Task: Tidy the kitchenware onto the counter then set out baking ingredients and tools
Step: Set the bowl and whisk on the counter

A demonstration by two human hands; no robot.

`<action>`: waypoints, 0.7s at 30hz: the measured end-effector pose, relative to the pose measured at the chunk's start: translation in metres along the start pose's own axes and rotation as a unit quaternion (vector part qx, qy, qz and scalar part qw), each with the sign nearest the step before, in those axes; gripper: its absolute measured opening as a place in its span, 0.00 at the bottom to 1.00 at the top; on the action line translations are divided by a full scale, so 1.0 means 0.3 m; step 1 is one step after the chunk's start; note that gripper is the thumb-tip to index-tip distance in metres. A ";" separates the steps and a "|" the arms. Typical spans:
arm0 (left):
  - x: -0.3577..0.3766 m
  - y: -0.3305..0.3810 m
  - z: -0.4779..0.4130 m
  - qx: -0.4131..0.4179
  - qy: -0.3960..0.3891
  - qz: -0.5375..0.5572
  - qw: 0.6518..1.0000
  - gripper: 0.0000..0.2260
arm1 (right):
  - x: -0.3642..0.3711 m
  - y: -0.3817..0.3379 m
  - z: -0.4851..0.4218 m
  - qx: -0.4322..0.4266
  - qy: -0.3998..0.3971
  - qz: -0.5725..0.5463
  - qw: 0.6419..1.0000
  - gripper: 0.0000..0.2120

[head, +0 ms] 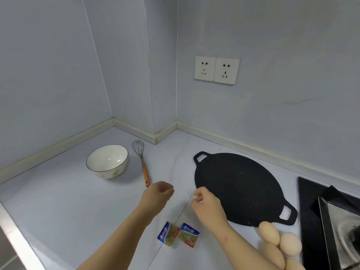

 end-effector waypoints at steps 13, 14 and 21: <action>-0.117 0.118 -0.062 0.021 0.022 0.147 0.989 0.05 | -0.071 -0.101 -0.078 -0.043 0.025 -0.028 0.998 0.11; -0.130 0.113 -0.065 0.014 0.026 0.151 0.988 0.05 | -0.069 -0.115 -0.085 -0.048 0.022 -0.028 0.998 0.11; -0.267 0.043 -0.059 0.007 0.095 0.178 0.979 0.07 | 0.012 -0.241 -0.167 -0.082 -0.009 -0.031 0.996 0.11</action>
Point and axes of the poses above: each hand's wrist, its own z-axis away from the middle knuckle, its own x-axis out of the palm, y = z × x, the point moved 1 cm from there along -z, towards the middle knuckle, and after that the axes turned 13 degrees about -y, right-handed, at the moved point
